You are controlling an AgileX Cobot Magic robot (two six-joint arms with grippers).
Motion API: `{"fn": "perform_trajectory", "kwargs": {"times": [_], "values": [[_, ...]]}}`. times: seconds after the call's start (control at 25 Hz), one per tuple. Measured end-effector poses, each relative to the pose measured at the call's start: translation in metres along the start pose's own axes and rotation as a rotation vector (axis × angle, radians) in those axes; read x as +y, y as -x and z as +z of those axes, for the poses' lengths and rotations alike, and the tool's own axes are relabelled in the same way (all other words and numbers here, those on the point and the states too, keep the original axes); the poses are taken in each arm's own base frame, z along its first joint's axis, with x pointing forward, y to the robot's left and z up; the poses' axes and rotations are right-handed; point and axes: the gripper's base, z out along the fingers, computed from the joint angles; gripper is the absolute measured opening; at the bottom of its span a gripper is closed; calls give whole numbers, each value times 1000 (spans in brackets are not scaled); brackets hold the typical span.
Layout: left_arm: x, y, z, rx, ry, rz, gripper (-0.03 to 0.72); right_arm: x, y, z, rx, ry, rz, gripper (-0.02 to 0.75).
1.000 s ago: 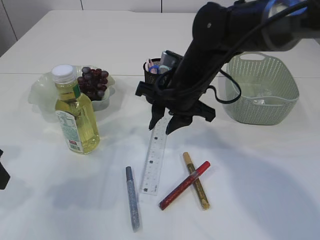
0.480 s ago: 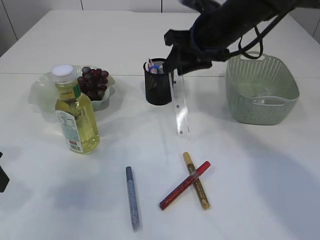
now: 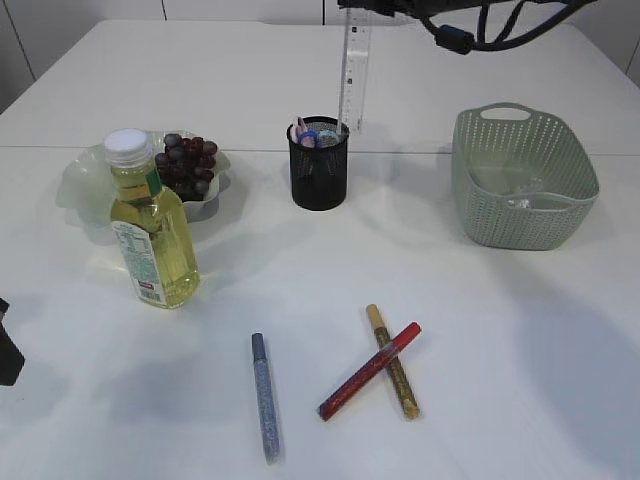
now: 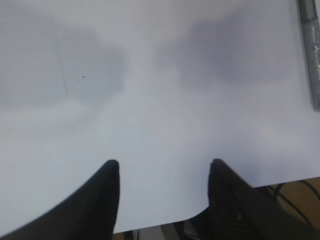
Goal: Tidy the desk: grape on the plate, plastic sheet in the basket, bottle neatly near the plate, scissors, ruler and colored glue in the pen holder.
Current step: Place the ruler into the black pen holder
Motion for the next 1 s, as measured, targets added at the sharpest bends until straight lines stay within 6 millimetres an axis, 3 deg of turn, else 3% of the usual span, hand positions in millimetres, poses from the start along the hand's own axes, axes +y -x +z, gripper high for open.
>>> {"fn": "perform_trajectory", "kwargs": {"times": [0.36, 0.72, 1.0], "values": [[0, 0, 0, 2, 0, 0, 415, -24, -20, 43, -194, 25, -118, 289], [0, 0, 0, 2, 0, 0, 415, -34, -9, 64, -268, 24, -190, 289], [0, 0, 0, 0, 0, 0, 415, -46, -35, 81, -222, 13, -244, 289]]}}
